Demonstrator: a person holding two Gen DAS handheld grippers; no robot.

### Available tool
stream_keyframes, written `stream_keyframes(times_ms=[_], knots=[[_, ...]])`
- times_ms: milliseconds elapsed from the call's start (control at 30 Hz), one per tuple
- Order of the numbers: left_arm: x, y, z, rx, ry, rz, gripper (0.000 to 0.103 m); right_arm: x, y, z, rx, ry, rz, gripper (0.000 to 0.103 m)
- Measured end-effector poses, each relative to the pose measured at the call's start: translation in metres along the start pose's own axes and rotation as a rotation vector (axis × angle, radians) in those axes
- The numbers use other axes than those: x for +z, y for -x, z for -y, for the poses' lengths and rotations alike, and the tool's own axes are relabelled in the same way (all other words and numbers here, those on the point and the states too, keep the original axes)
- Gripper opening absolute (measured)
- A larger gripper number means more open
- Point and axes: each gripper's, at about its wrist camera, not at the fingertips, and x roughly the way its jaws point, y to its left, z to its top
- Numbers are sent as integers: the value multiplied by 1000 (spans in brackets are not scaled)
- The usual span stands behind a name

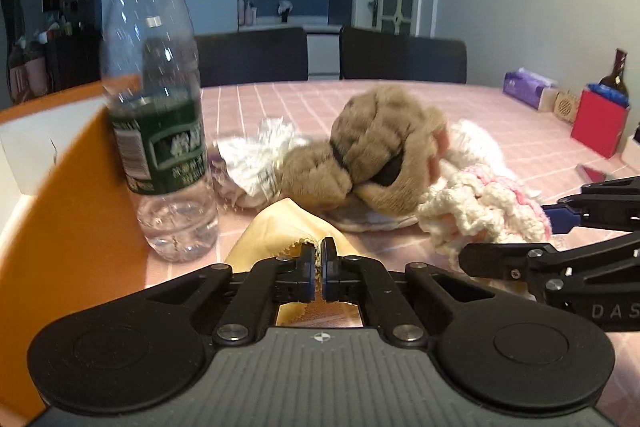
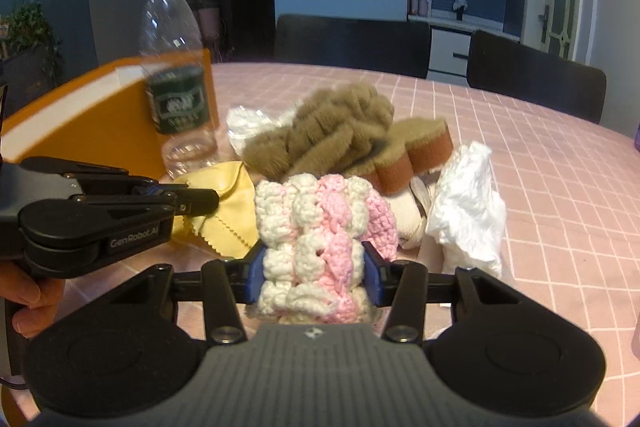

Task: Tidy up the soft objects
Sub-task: 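Carry the yellow cloth and crocheted hat into the orange box while both grippers open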

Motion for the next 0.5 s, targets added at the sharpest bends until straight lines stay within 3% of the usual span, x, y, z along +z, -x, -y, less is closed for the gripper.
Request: stream_keyframes(times_ms=[500], knots=[[24,105,7,-61,-14,227,2,24,66,11,145,-198,98,48]])
